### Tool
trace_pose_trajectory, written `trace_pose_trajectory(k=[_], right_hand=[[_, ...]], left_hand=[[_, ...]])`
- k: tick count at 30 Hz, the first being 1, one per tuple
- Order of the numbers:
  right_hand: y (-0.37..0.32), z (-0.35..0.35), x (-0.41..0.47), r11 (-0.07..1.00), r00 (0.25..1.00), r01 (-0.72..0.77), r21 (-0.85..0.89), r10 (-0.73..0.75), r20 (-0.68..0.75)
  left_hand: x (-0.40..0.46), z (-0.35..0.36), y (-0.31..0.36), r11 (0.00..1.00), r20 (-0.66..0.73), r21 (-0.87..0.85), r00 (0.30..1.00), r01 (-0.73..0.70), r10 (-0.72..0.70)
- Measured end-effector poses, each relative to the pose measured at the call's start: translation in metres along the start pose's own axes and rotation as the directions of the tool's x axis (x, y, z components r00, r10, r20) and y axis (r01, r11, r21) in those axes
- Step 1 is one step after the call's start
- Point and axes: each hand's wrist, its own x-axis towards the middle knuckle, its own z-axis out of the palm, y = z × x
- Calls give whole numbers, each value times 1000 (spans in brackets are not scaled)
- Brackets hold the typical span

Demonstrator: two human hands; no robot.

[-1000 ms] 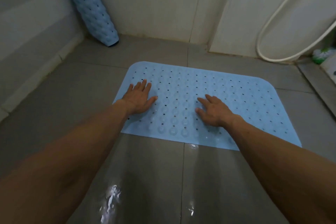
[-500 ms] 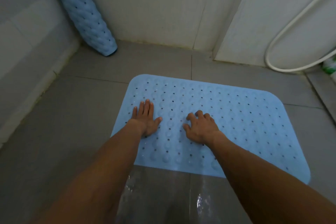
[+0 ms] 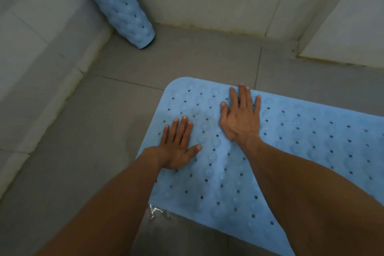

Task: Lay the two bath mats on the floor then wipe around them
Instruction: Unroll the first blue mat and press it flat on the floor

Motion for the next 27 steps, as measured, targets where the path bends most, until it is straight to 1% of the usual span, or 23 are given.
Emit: trace_pose_trajectory(k=[2,3,4,5,6,7,8,9,10,11,13,14,15,18,22,25,27], right_hand=[[0,-2,0,1000,1000,-2,11,2,-1],[0,-3,0,1000,1000,-8,15,8,-12],[0,-3,0,1000,1000,-9,17,9,-19],[-1,-3,0,1000,1000,-7,18,7,-20],[-2,-3,0,1000,1000,-6,20,7,-20],[-1,-2,-1,1000,1000,-11,24,11,-28],[-1,-2,-1,999,999,-20,33,22,-45],[-1,-1,-1,998,997,-36,44,38,-63],[-1,0,-1,997,996,-53,53,57,-75],[-2,1,-1,996,994,-69,59,74,-86],[-1,2,-1,993,988,-102,61,108,-111],[-2,2,-1,993,986,-108,57,114,-122],[-3,1,0,992,985,-114,52,119,-128],[-4,2,1,989,983,-141,50,146,-110],[-6,-2,1,985,983,-161,55,165,-76],[-8,-6,0,986,984,-163,45,166,-61],[-6,1,1,987,984,-150,52,154,-88]], left_hand=[[-4,4,-2,1000,-17,-27,1000,-4,3],[-6,6,-1,999,-62,-43,998,-9,6],[-8,7,4,997,-157,-75,988,-14,2],[-10,4,10,992,-295,-120,955,-22,-15],[-8,-1,18,988,-440,-154,897,-24,-47],[0,-10,25,986,-555,-165,827,-10,-85],[12,-20,31,985,-633,-170,766,5,-113],[28,-30,35,984,-658,-178,742,12,-128],[44,-38,36,985,-661,-171,740,14,-125],[60,-44,34,992,-658,-126,747,15,-95],[88,-45,25,1000,-648,20,761,-13,23],[93,-44,21,997,-633,79,772,-11,59],[95,-42,19,995,-629,103,774,-9,72],[95,-43,20,995,-622,99,779,-25,82],[93,-47,22,995,-570,103,820,7,54],[91,-49,26,993,-560,119,827,24,47],[96,-44,21,994,-561,106,827,29,36]])
